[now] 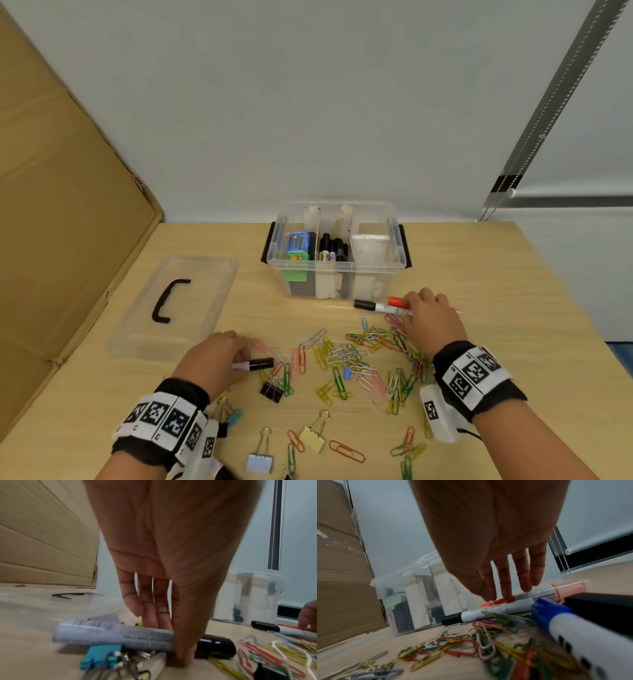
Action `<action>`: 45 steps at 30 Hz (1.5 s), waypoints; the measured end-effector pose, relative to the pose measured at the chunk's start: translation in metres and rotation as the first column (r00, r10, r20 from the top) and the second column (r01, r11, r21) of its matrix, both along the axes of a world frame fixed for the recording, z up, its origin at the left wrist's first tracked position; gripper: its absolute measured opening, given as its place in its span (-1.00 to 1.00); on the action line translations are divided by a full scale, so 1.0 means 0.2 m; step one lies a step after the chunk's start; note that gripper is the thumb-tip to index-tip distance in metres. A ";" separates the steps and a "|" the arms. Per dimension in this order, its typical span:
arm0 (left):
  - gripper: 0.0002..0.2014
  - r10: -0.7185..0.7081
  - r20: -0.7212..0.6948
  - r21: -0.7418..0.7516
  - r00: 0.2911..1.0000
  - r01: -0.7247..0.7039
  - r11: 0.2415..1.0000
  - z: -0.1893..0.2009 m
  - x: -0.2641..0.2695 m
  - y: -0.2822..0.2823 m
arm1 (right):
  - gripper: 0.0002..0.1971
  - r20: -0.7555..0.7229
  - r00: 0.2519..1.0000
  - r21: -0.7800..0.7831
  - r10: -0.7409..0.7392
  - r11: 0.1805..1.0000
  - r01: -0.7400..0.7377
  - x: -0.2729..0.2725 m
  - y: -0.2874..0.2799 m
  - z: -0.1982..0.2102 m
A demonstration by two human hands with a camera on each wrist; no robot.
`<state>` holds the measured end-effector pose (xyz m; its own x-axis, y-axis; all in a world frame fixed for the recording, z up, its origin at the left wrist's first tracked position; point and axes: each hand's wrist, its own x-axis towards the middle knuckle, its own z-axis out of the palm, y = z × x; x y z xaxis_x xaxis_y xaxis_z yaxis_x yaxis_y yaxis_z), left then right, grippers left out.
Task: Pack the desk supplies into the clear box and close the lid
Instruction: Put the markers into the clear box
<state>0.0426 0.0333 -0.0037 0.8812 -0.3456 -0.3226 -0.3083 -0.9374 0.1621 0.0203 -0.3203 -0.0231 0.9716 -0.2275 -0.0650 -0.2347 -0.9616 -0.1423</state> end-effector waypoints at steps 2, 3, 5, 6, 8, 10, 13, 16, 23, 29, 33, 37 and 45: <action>-0.87 -0.010 -0.005 0.028 1.000 0.010 1.000 -0.02 0.00 0.00 | -0.68 -0.076 0.997 -0.039 0.011 0.999 -0.014 0.01 -0.01 -0.02; -0.86 -0.011 -0.005 0.031 1.000 0.011 0.999 -0.02 0.00 0.00 | -0.67 -0.096 0.995 -0.052 0.015 0.998 -0.020 0.02 -0.01 -0.02; -0.87 -0.017 -0.007 0.019 1.000 0.017 1.000 -0.01 0.01 -0.01 | -0.67 -0.120 0.993 -0.072 0.018 0.997 -0.027 0.03 -0.01 -0.03; -0.88 -0.025 -0.003 0.011 1.000 0.025 1.000 0.00 0.01 -0.02 | -0.69 -0.126 0.992 -0.074 0.021 0.997 -0.030 0.03 -0.01 -0.02; -0.86 -0.016 0.007 -0.039 1.000 0.017 0.999 0.02 0.00 -0.02 | -0.75 -0.117 0.993 -0.052 0.025 0.998 -0.031 0.03 -0.01 0.00; -0.88 0.015 0.022 -0.120 1.000 -0.012 0.993 0.05 0.01 -0.01 | -0.85 -0.083 0.996 0.014 0.033 0.999 -0.032 0.02 -0.01 0.03; -0.87 0.080 0.030 -0.244 0.996 -0.070 0.967 0.08 0.01 0.00 | -0.90 -0.037 0.998 0.157 0.057 0.986 -0.050 -0.02 -0.01 0.12; -0.88 0.101 0.047 -0.305 0.994 -0.082 0.949 0.10 0.02 0.00 | -0.88 0.086 0.991 0.353 0.107 0.926 -0.130 -0.08 0.01 0.26; -0.82 0.138 0.053 -0.362 0.989 -0.110 0.926 0.10 0.04 -0.02 | -0.75 0.281 0.945 0.516 0.166 0.805 -0.294 -0.13 0.17 0.68; -0.76 0.149 0.030 -0.380 0.988 -0.126 0.916 0.09 0.02 -0.03 | -0.66 0.316 0.931 -0.043 0.180 0.984 -0.175 0.16 0.39 0.74; -0.70 0.151 0.060 -0.389 0.987 -0.117 0.914 0.08 0.00 -0.04 | -0.65 0.074 0.984 -0.193 0.162 0.970 -0.146 0.41 0.51 0.55; -0.65 0.149 0.077 -0.410 0.986 -0.105 0.906 0.08 -0.03 -0.03 | -0.51 -0.006 0.982 -0.070 0.189 0.979 -0.189 0.43 0.52 0.42; -0.51 0.073 0.071 -0.515 0.995 -0.026 0.857 0.14 -0.14 -0.15 | -0.44 0.254 0.967 0.069 0.035 0.996 -0.054 0.16 0.16 0.29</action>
<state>0.0149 0.0042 0.0233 0.9174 -0.3964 -0.0353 -0.2980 -0.7432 0.5991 0.0519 -0.2892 0.0344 0.9678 -0.1877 0.1679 -0.1394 -0.9545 -0.2636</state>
